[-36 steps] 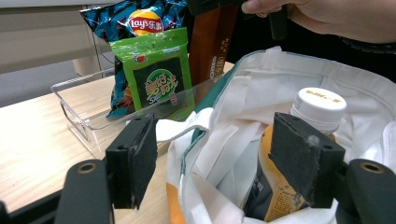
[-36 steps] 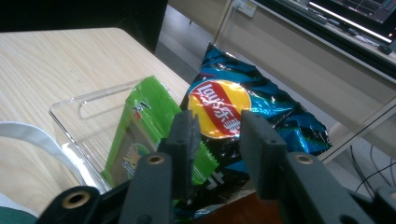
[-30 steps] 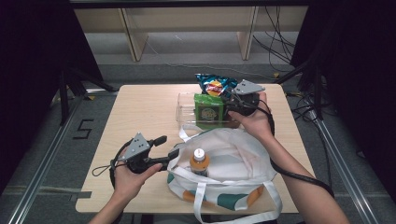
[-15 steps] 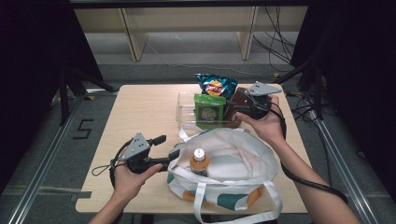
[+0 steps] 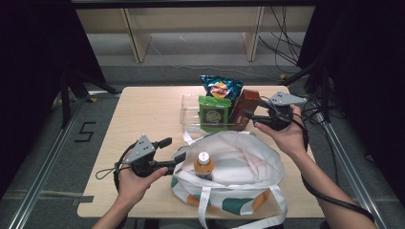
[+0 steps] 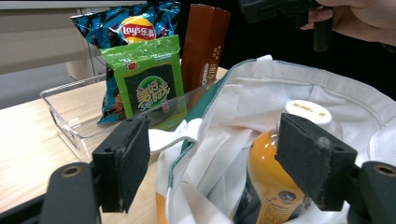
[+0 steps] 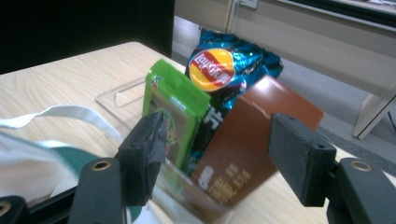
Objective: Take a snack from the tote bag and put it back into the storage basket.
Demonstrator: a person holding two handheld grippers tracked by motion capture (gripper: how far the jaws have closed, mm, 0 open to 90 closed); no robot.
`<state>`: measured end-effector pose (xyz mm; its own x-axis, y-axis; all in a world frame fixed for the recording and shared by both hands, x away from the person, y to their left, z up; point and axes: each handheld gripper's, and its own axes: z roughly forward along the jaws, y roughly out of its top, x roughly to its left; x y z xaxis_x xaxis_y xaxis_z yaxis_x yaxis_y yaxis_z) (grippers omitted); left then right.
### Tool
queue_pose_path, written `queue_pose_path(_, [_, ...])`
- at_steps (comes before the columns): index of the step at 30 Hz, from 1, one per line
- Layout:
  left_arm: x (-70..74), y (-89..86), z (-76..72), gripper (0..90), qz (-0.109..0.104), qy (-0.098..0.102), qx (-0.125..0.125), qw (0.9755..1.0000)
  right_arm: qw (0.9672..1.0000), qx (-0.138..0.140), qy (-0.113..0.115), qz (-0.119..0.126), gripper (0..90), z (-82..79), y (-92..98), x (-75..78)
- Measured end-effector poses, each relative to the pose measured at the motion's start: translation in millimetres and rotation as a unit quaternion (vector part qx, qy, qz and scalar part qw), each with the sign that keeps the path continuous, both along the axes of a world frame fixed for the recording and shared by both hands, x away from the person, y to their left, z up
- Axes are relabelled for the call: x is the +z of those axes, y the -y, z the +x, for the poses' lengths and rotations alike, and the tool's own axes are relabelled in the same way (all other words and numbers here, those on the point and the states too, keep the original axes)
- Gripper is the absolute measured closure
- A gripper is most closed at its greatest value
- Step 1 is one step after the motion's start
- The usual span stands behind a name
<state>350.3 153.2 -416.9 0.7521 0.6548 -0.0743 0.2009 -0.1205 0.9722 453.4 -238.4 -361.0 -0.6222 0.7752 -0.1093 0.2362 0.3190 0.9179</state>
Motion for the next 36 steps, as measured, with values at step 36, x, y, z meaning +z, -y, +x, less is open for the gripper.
queue_pose_path(36, [7.3,0.0,-3.3,26.3,-0.017,0.01,-0.007,0.9998,0.9969,-0.058,-0.036,0.039,31.8,-58.8,61.4,-24.3])
